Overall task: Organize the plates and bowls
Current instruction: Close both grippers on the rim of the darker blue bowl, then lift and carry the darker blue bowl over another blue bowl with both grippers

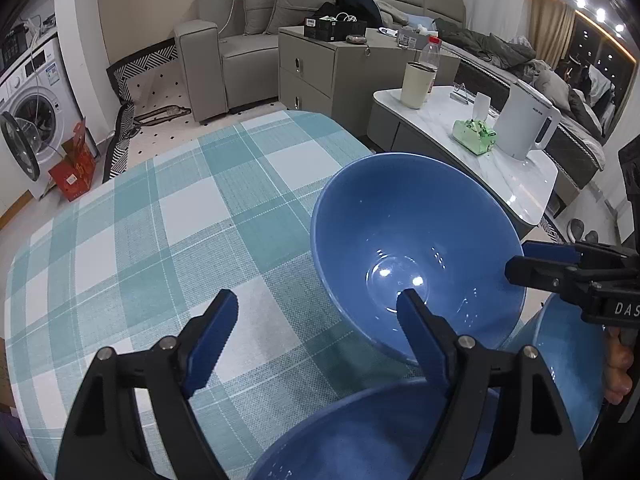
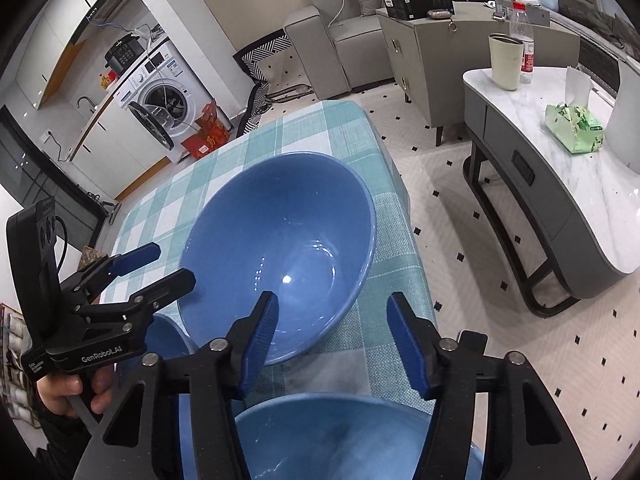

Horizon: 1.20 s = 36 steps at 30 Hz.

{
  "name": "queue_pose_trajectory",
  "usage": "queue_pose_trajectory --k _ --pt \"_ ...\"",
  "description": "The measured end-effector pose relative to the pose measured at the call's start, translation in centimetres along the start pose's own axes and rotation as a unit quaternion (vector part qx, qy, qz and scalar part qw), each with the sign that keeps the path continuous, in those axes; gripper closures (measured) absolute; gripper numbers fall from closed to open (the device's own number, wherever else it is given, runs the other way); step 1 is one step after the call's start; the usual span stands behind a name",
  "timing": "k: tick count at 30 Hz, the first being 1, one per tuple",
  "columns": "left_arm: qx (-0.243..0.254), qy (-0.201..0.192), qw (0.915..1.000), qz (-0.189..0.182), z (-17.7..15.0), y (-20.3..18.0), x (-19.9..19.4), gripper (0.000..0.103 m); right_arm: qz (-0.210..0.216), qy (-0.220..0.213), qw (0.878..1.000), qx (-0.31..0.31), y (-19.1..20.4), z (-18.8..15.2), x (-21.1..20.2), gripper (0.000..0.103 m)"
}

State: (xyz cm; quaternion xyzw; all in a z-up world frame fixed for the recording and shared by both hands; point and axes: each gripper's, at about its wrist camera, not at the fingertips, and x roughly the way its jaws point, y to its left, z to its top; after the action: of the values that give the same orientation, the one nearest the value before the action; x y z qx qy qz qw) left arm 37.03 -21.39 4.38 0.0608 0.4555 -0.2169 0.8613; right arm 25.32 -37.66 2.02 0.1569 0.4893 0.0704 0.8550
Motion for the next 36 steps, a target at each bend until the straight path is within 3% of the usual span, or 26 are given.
queue_pose_trajectory --k 5,19,27,36 --pt "-0.005 0.008 0.9999 -0.010 0.1 0.1 0.7 0.045 -0.002 0.002 1.000 -0.005 0.2 -0.1 0.0 0.048" --pt "-0.002 0.017 0.9996 -0.024 0.3 -0.1 1.3 0.071 -0.003 0.011 1.000 -0.007 0.4 0.3 0.7 0.057" --pt "0.002 0.019 0.9993 -0.033 0.3 -0.5 1.6 0.084 -0.001 0.014 1.000 -0.008 0.4 0.2 0.9 0.076" --pt "-0.001 0.018 0.9993 -0.033 0.4 -0.4 1.7 0.085 -0.005 0.008 1.000 -0.008 0.2 0.1 0.9 0.082"
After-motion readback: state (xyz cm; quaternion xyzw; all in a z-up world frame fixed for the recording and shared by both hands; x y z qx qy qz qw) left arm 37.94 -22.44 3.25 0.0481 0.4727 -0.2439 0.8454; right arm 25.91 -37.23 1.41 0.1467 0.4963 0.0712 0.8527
